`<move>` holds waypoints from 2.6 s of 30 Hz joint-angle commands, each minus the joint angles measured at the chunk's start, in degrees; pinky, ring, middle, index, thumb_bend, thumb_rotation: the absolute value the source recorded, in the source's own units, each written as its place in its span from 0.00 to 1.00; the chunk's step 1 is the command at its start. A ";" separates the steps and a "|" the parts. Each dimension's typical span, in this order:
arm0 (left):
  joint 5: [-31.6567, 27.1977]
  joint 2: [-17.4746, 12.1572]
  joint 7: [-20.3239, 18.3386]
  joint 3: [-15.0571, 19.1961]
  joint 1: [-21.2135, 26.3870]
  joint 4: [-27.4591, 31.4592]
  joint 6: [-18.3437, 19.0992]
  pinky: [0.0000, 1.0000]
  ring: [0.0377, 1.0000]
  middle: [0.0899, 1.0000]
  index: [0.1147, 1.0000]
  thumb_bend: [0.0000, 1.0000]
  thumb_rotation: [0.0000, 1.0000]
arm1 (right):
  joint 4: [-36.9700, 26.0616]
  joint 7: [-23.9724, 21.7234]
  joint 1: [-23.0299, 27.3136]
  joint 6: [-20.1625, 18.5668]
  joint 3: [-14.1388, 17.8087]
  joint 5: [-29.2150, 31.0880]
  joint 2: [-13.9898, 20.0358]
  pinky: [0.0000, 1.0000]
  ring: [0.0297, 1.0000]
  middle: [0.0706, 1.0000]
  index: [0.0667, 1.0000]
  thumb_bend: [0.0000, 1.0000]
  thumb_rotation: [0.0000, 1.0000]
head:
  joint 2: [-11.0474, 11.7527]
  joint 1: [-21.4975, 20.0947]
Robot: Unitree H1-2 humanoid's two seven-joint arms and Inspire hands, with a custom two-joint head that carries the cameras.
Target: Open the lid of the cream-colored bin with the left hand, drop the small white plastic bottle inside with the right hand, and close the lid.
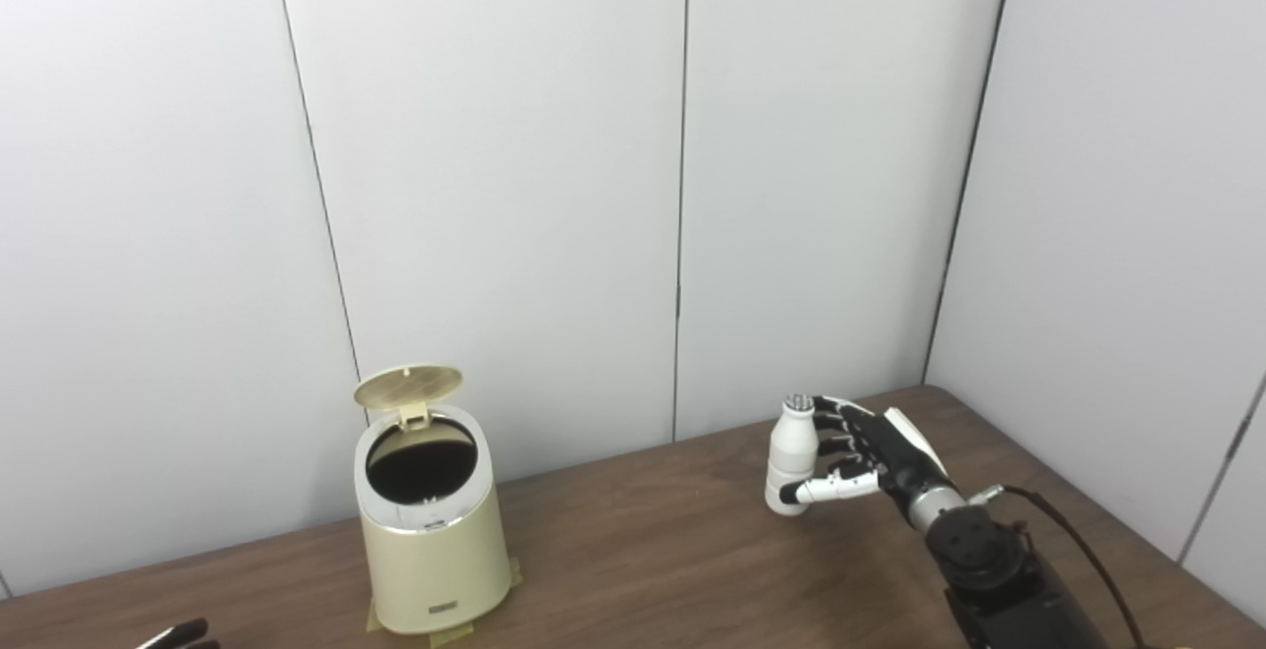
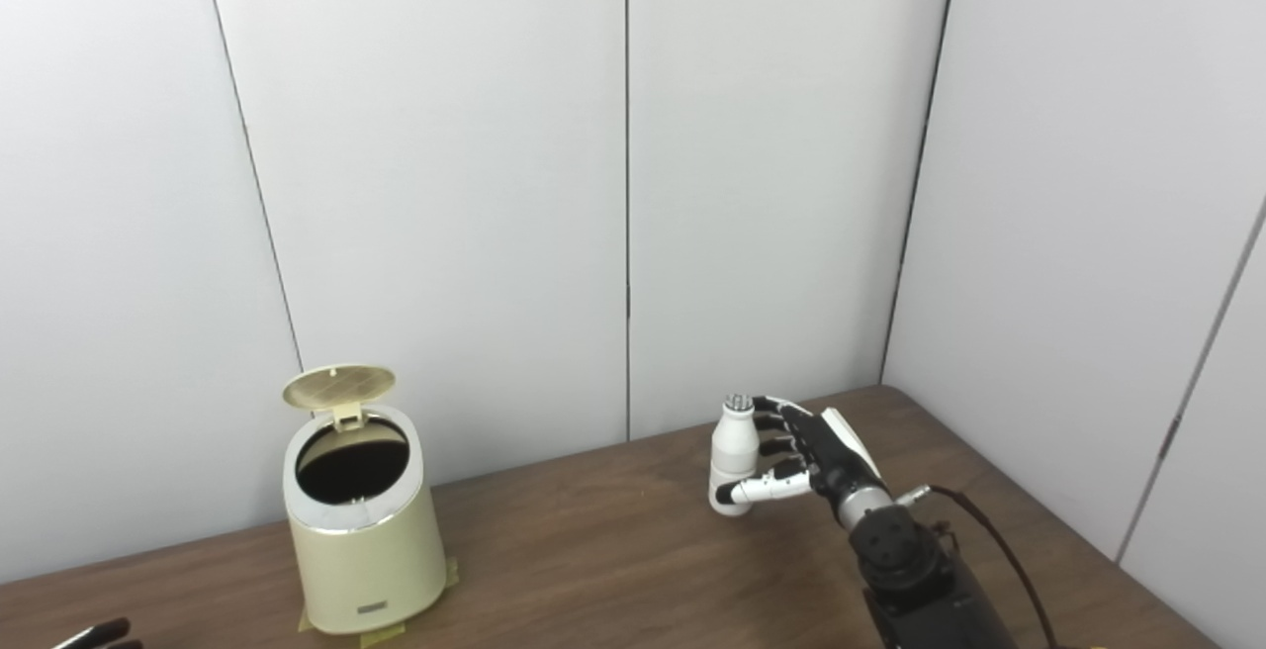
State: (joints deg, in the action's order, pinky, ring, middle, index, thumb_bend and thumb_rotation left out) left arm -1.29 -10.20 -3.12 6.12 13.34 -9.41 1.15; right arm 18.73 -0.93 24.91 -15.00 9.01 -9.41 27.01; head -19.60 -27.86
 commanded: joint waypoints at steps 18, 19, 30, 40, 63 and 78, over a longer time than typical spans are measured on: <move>0.07 -0.97 -0.53 -0.21 1.84 2.56 -0.24 0.57 0.67 0.74 0.77 0.61 0.16 | 3.75 11.54 5.66 9.40 -0.18 -3.28 -0.92 0.58 0.61 0.63 0.65 0.74 0.00 | -0.58 0.04; 0.06 -0.93 -0.51 -0.20 1.79 2.92 0.06 0.56 0.67 0.74 0.77 0.60 0.15 | 4.36 12.68 5.74 10.51 -0.38 -4.04 -0.83 0.52 0.55 0.54 0.56 0.64 0.00 | -0.58 0.04; -0.04 -0.81 -0.76 -0.16 1.77 4.15 0.82 0.62 0.71 0.77 0.80 0.53 0.09 | 6.51 16.92 5.91 13.32 -1.91 -8.50 0.45 0.37 0.39 0.46 0.46 0.52 0.00 | -0.95 0.17; 1.15 -0.68 -1.24 -0.98 1.13 7.51 2.07 0.61 0.74 0.81 0.83 0.46 0.00 | 3.72 16.44 5.33 14.67 -2.03 -8.27 0.26 0.39 0.38 0.45 0.48 0.52 0.00 | -1.39 1.12; 3.87 0.86 1.25 -2.30 0.83 7.87 2.75 0.63 0.73 0.79 0.83 0.47 0.00 | -22.39 4.81 13.02 5.33 -8.90 -9.66 -6.37 0.35 0.39 0.45 0.48 0.52 0.00 | -1.37 9.96; 4.61 3.35 2.52 -3.39 0.86 3.27 -1.71 0.65 0.75 0.79 0.81 0.59 0.10 | -22.00 0.87 18.90 4.62 -14.35 -11.38 -13.73 0.33 0.38 0.44 0.49 0.52 0.00 | -1.64 20.37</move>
State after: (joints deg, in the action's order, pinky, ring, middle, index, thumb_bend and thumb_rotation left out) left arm 3.61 -7.12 -0.99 2.81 12.34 -6.29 2.17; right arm -2.27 0.01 40.15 -11.14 -5.47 -20.00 13.09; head -21.27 -8.18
